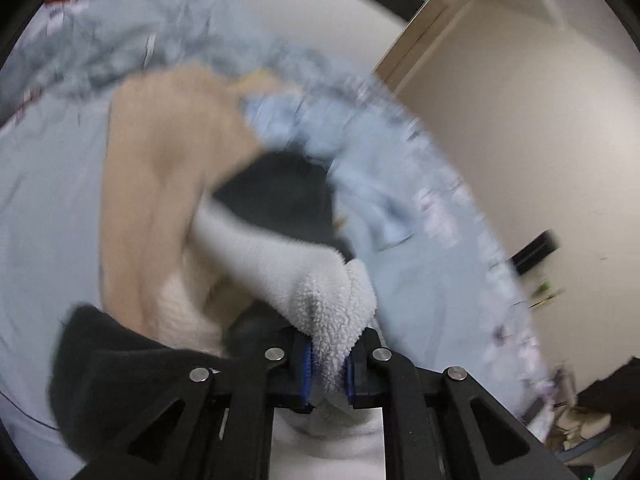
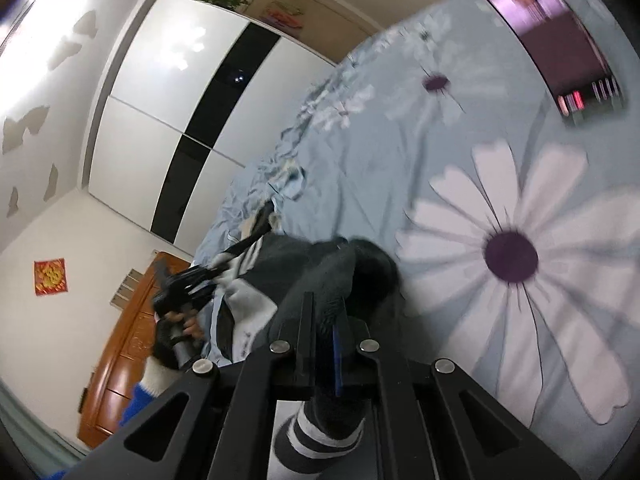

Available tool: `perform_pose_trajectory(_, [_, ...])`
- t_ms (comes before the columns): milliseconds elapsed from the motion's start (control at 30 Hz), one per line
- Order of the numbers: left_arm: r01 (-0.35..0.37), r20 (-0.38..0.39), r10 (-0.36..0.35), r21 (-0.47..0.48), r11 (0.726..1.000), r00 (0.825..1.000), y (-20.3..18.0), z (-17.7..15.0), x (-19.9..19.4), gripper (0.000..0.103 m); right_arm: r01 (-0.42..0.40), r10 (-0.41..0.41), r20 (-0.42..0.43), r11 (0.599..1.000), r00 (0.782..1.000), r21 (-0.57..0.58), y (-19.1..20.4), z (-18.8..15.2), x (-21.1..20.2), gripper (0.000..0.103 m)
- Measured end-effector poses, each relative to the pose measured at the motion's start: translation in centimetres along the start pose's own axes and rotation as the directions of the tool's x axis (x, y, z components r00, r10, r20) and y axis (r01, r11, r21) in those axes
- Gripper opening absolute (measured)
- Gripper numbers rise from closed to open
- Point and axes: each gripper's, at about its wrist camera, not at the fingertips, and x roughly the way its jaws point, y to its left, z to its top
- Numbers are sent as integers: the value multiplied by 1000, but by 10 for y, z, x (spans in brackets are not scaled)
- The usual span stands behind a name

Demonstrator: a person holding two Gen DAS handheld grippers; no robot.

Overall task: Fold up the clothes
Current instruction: 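Lift the jacket with the right tool while the left tool grasps the other cuff, then raise the jacket by both cuffs and shake it out above the bed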

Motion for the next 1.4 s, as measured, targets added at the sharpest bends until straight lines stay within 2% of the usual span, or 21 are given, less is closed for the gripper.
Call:
perform_pose_trajectory(100, [66,115,-71,49,997,991,-19,23,-72,12,41,-38,32,995,999,-93,43,19,-11,3])
perform_pose_trajectory(133, [80,156,-91,73,994,984,-25,29,-100,12,46,-39,62,991,997,-124,59,27,-18,0])
perform_pose_trajectory(200, [99,215,-120,107,989,969,-31,41,-143,12,51,-26,134,982,991,-183,90,43,-38,0])
perform_pose_trajectory(267, [128,242,-159,140,982,957,-32,44,-183,12,67,-30,169,973,985,-221,116,58,-53,0])
perform_pose_trajectory(367, [85,254,-133,190,978,958,-30,36,-214,12,72,-35,149,966,988,-247,130,55,-49,0])
perform_pose_trajectory(467, [86,248,-125,165,983,961,-8,20,-229,12,66,-45,83,961,996,-269,131,38,-30,0])
perform_pose_trajectory(533, [93,260,-131,154,984,957,11,1,-237,12,68,-66,17,964,998,-256,119,22,-6,0])
perform_pose_trajectory(633, [80,280,-116,136,987,953,53,-45,-252,13,61,-83,-87,971,993,-230,96,0,30,0])
perform_pose_trajectory(700, [64,290,-96,118,991,952,83,-78,-262,13,66,-102,-155,973,983,-221,82,-14,54,2])
perform_pose_trajectory(867, [-71,253,61,33,997,965,161,-161,-269,13,64,-141,-261,958,955,-281,76,-51,91,2])
perform_pose_trajectory(1000, [-111,179,123,-76,991,976,210,-219,-265,14,59,-181,-330,935,926,-349,78,-85,108,2])
perform_pose_trajectory(1067, [-112,142,129,-128,986,981,226,-241,-260,14,46,-192,-358,924,914,-379,75,-104,104,2])
perform_pose_trajectory(1133, [-115,107,135,-179,977,985,241,-256,-250,15,40,-199,-375,920,906,-390,69,-121,97,2])
perform_pose_trajectory(1233, [-90,91,114,-240,967,989,253,-269,-243,18,36,-191,-377,924,906,-381,63,-130,89,1])
perform_pose_trajectory(1300, [-74,94,99,-245,967,991,253,-271,-245,19,42,-191,-368,926,910,-376,64,-129,86,1])
perform_pose_trajectory(1400, [-60,103,83,-213,975,991,248,-269,-256,30,49,-195,-352,922,916,-384,68,-126,80,1])
